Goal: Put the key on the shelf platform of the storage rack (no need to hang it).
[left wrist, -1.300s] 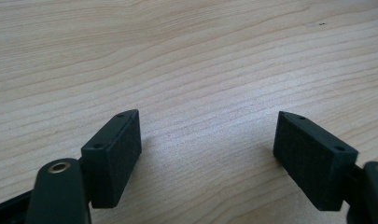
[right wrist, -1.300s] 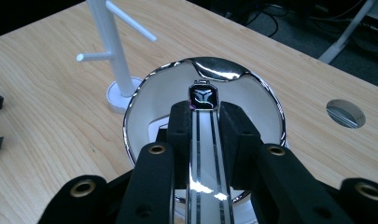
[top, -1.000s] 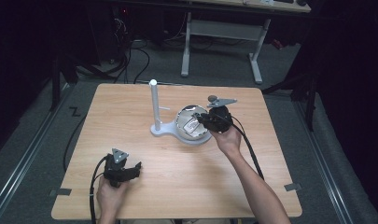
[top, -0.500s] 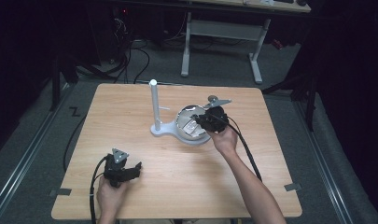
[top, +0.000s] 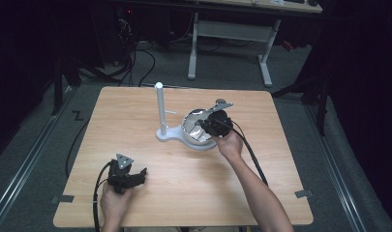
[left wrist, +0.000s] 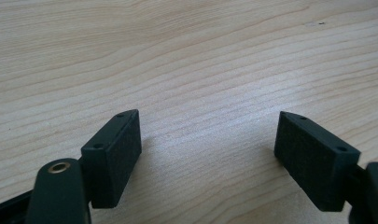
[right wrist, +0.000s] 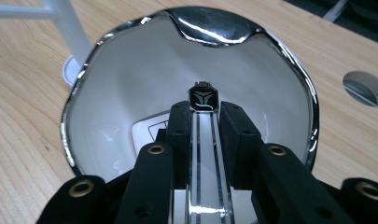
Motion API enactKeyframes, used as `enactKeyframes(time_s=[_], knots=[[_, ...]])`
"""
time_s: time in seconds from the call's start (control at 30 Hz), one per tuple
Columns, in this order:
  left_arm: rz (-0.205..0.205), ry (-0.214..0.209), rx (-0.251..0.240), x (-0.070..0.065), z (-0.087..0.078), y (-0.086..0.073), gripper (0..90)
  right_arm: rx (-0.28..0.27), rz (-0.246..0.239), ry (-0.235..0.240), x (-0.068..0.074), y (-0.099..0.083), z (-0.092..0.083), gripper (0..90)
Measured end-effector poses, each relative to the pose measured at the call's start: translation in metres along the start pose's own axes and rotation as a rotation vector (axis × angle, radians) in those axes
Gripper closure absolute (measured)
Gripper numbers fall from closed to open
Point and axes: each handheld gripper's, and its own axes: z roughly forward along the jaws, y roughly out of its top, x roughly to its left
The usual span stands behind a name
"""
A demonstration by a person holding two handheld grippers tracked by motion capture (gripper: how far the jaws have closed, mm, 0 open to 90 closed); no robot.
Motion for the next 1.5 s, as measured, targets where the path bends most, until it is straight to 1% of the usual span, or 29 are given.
enactKeyframes(time_s=[0.1, 0.2, 0.3, 0.33, 0.37, 0.43, 0.53, 0.57, 0.7, 0.73, 0.77, 0.83, 0.93, 1.03, 1.07, 1.37, 1.5], knots=[[0.000, 0.000, 0.000, 0.000, 0.000, 0.000, 23.2, 0.017, 0.010, 0.000, -0.001, -0.001, 0.003, 74.8], [0.000, 0.000, 0.000, 0.000, 0.000, 0.000, 23.2, 0.019, 0.014, 0.003, -0.002, -0.002, 0.004, 74.6], [0.000, 0.000, 0.000, 0.000, 0.000, 0.000, 23.2, 0.018, 0.018, 0.005, -0.002, -0.002, 0.005, 72.8], [0.000, 0.000, 0.000, 0.000, 0.000, 0.000, 23.2, 0.018, 0.019, 0.008, -0.002, -0.002, 0.005, 70.2], [0.000, 0.000, 0.000, 0.000, 0.000, 0.000, 23.2, 0.012, 0.009, 0.005, -0.002, -0.001, 0.003, 66.5], [0.000, 0.000, 0.000, 0.000, 0.000, 0.000, 23.2, 0.004, 0.005, 0.002, -0.003, -0.001, 0.000, 64.2], [0.000, 0.000, 0.000, 0.000, 0.000, 0.000, 23.1, -0.012, 0.011, 0.004, -0.004, -0.002, -0.004, 62.0], [0.000, 0.000, 0.000, 0.000, 0.000, 0.000, 23.2, -0.020, 0.016, 0.001, -0.006, -0.004, -0.008, 60.4], [0.000, 0.000, 0.000, 0.000, 0.000, 0.000, 23.2, -0.030, 0.024, -0.006, -0.010, -0.006, -0.013, 58.3], [0.000, 0.000, 0.000, 0.000, 0.000, 0.000, 23.2, -0.042, 0.029, -0.009, -0.013, -0.007, -0.017, 56.3], [0.000, 0.000, 0.000, 0.000, 0.000, 0.000, 23.2, -0.042, 0.029, -0.009, -0.013, -0.007, -0.017, 56.3], [0.000, 0.000, 0.000, 0.000, 0.000, 0.000, 23.2, -0.059, 0.044, -0.009, -0.016, -0.007, -0.025, 55.7], [0.000, 0.000, -0.001, 0.000, 0.000, 0.000, 23.2, -0.074, 0.045, -0.007, -0.019, -0.008, -0.031, 56.2], [0.000, 0.000, 0.000, 0.000, 0.000, 0.000, 23.2, -0.072, 0.043, -0.012, -0.019, -0.008, -0.035, 56.0], [0.000, 0.000, 0.000, 0.000, 0.000, 0.000, 23.2, -0.075, 0.042, -0.022, -0.020, -0.008, -0.038, 55.3], [0.000, 0.000, 0.000, 0.000, 0.000, 0.000, 23.2, -0.082, 0.048, -0.029, -0.026, -0.012, -0.049, 55.0], [0.000, -0.001, -0.001, 0.000, 0.000, 0.000, 23.2, -0.080, 0.040, -0.042, -0.030, -0.015, -0.056, 54.7]])
